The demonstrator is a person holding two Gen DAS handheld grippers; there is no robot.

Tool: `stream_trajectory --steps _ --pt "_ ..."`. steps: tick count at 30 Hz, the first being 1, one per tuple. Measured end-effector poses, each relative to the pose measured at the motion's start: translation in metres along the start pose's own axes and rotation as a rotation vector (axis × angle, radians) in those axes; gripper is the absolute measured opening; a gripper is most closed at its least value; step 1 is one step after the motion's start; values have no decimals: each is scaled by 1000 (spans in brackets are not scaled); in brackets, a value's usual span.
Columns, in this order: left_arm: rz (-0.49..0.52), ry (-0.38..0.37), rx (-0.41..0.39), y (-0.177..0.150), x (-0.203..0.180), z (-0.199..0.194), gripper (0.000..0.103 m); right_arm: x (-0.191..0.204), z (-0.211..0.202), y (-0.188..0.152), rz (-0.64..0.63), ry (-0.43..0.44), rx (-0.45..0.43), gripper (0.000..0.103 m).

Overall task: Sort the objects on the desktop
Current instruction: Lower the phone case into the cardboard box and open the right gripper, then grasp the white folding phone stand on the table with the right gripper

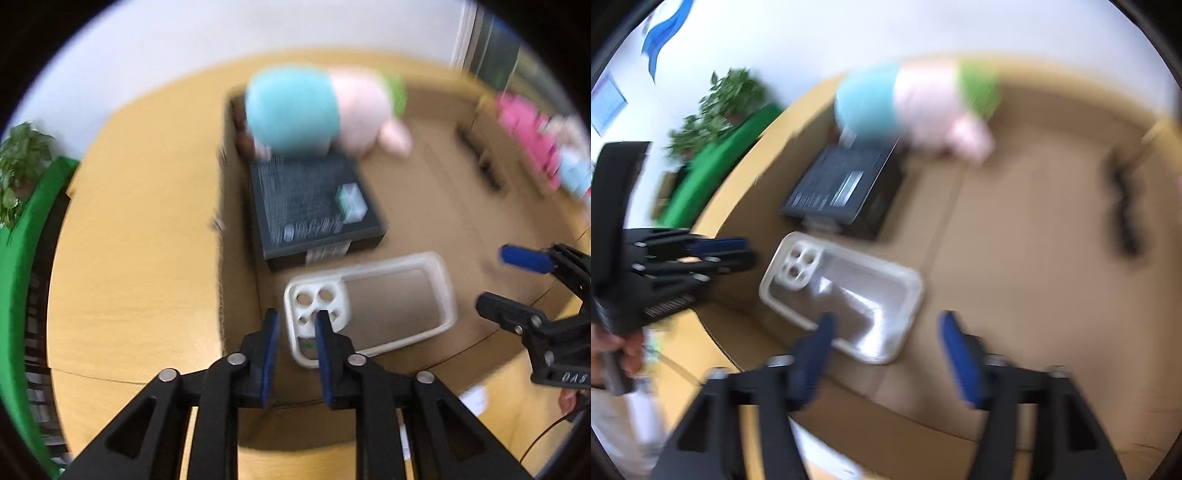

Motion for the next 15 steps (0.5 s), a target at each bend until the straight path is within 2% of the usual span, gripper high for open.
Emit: stream_trajectory --steps 1,2,3,4,6,8,12,15 --pt "-23 -35 -58 -1 -2 -16 42 2 -26 3 -38 -62 -90 88" --pt "-44 -68 -125 -2 -6 -36 52 5 -46 3 -62 -82 -157 103" --pt "-58 -86 -186 -5 -10 -52 69 9 -74 1 -85 -109 -250 103" --pt "-69 -98 -252 -6 -14 -68 77 11 -87 0 -91 -127 -292 103" --pt "-74 -112 -359 -9 -24 -92 79 8 -109 -10 -85 -175 -341 103" --pt "-61 -130 -412 -13 -40 -102 79 1 -116 -18 -54 -206 -345 103" --pt "-44 -151 -470 -14 -64 -102 79 -13 -118 -35 -1 -239 -338 103" --pt "-59 -188 -462 -25 -76 -101 79 -22 -119 -48 22 -265 -322 103"
Point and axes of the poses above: each gripper's, at about its wrist camera, not at the fingertips, and z roughly the way its jaws point, x to its left, y to its top, the point moved 8 cm from there along z, roughly the way its jaws point, and after that the axes turned 1 degree about -z, right-handed, at the moved point
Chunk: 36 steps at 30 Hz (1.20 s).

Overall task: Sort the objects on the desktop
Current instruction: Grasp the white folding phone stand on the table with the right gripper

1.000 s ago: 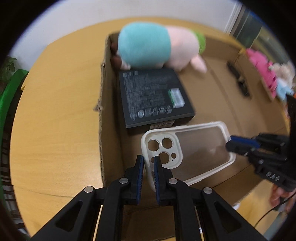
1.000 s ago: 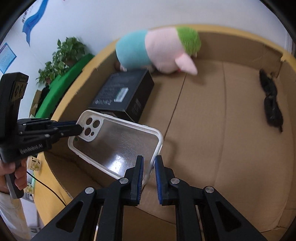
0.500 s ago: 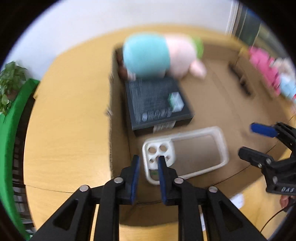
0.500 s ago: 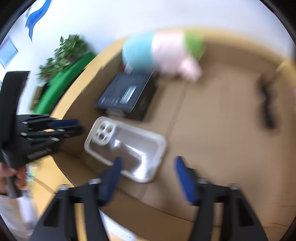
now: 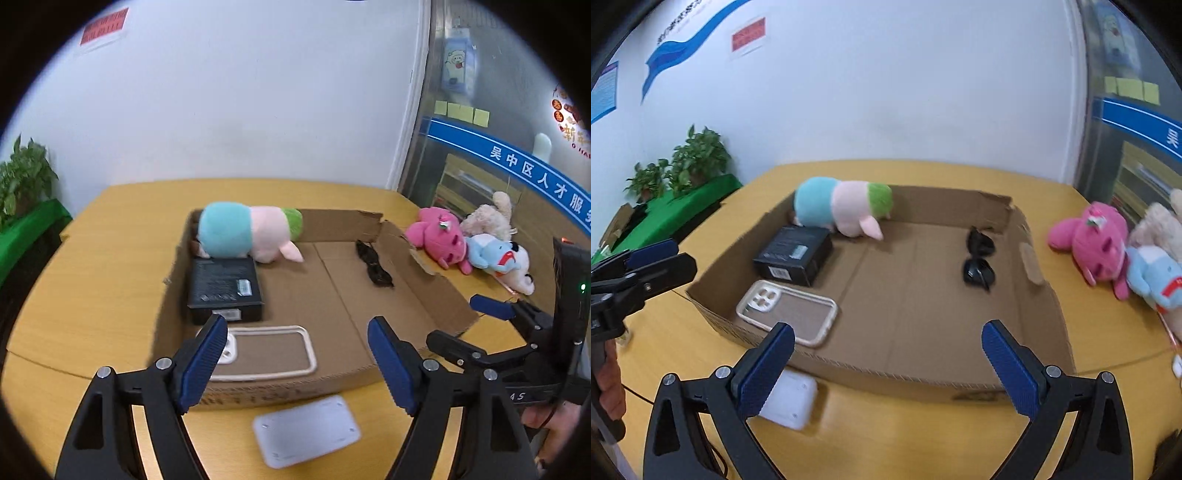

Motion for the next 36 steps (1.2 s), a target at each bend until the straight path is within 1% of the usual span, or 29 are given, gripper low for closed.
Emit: stream_trajectory --steps 3,5,7,12,17,21,23,26,31,33,36 --pt "-36 -12 12 -2 -2 4 79 -9 -9 -5 12 -5 -3 103" --pt "-51 -20 11 -4 -1 -2 79 -12 -14 -8 4 -16 -7 103" --pt "-54 -16 7 -7 2 -5 79 -12 -15 -9 -13 -31 -7 103" --pt "-54 -6 18 -14 4 -3 79 -5 -17 -6 -38 -24 -28 103" --pt "-53 4 3 -14 7 -5 79 -1 -17 -3 -50 -26 -44 103" --pt "-66 -19 4 -15 13 -2 79 2 -15 -4 -67 -29 -49 103" --pt "-78 -35 27 -21 17 2 79 7 -11 -7 -78 4 -35 103" --pt "-97 -65 80 -36 24 8 79 22 -3 -21 -108 102 17 103" --pt "-148 -141 208 -69 36 22 78 51 23 -68 -166 267 171 103" --pt "-173 -172 260 -82 39 31 78 61 33 -79 -166 335 216 103" --pt "-220 -229 321 -98 41 46 77 71 45 -84 -185 377 237 103"
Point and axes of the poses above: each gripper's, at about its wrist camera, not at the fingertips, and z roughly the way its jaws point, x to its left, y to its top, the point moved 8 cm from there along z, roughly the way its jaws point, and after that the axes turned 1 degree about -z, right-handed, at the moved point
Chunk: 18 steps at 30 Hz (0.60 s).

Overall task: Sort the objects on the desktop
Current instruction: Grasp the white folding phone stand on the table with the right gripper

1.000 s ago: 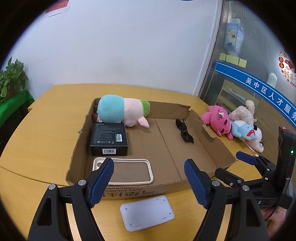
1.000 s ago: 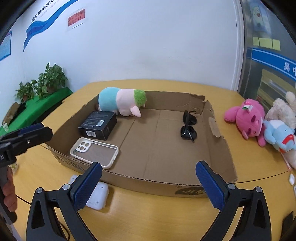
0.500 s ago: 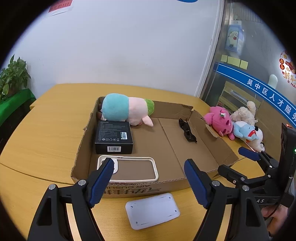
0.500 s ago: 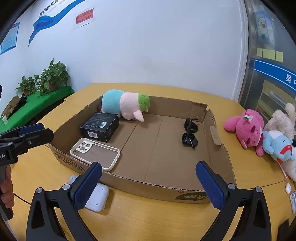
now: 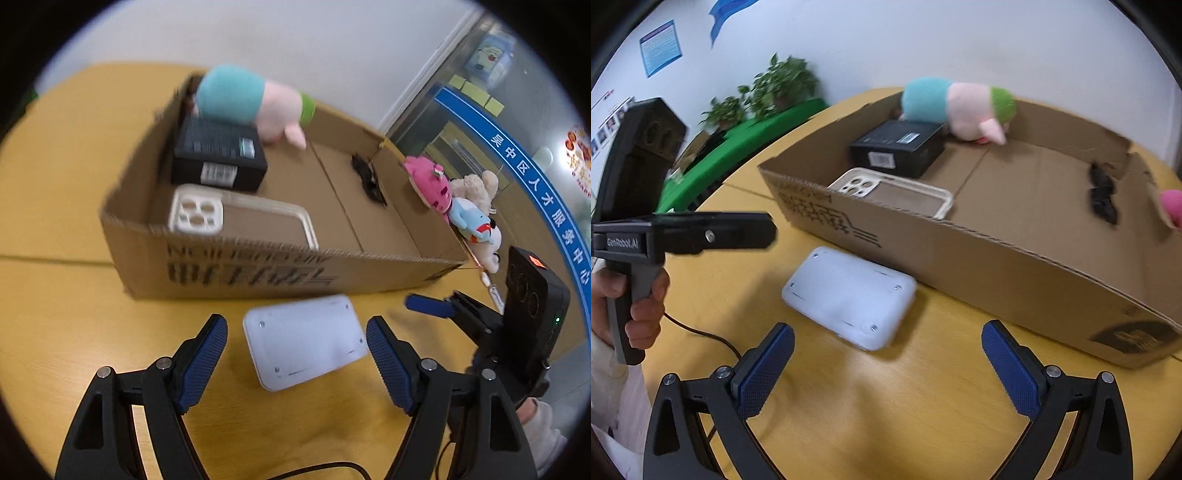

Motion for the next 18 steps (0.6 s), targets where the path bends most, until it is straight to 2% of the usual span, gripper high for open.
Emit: stream_trajectory --steps 2,4,6,8,10,15,18 --pt "-17 -13 32 -2 4 12 75 2 14 0 -23 5 30 103" --pt "-36 -15 64 -5 9 22 61 5 25 1 -33 28 57 101" --pt "-60 -20 105 -9 12 34 50 13 34 -1 -34 83 79 95" --pt "-72 -9 136 -15 14 43 44 17 39 -2 -41 106 85 91" --pt "-78 -14 133 -19 13 44 41 20 42 -4 -48 103 82 86" --pt "-21 -11 106 -20 1 38 39 17 30 -9 -35 103 37 84" --pt "47 -31 64 -20 -17 30 39 12 9 -12 -25 96 -26 84"
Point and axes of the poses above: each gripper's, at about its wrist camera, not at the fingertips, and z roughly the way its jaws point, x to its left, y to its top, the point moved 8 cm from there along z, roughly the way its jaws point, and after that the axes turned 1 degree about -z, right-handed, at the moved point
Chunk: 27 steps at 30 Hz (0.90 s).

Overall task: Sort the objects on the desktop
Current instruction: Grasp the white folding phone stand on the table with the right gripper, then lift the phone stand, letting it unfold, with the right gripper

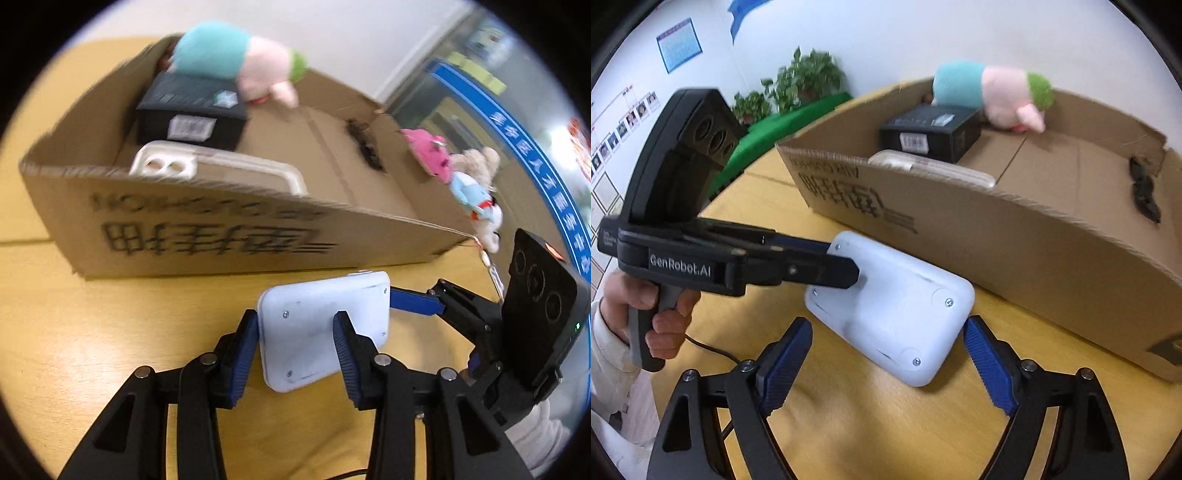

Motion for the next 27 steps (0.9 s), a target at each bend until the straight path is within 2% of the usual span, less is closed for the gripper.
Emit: stream_trajectory --steps 3,8,13,19,24,27 --pt "60 -30 -41 -1 -20 -5 39 0 -23 -7 -9 -18 -59 84" --pt "153 -62 -56 -8 -44 -4 40 3 -41 -22 -50 -51 -73 84" --pt "146 -107 -54 -19 -49 -15 40 8 -47 -40 -60 -19 -60 75" --pt "141 -79 -22 -35 -47 -18 40 22 -49 -58 -99 -5 -21 73" --pt "111 -5 57 -48 -40 -7 40 10 -48 -62 -20 -48 -1 70" --pt "105 30 113 -58 -41 1 40 5 -48 -65 13 -81 5 63"
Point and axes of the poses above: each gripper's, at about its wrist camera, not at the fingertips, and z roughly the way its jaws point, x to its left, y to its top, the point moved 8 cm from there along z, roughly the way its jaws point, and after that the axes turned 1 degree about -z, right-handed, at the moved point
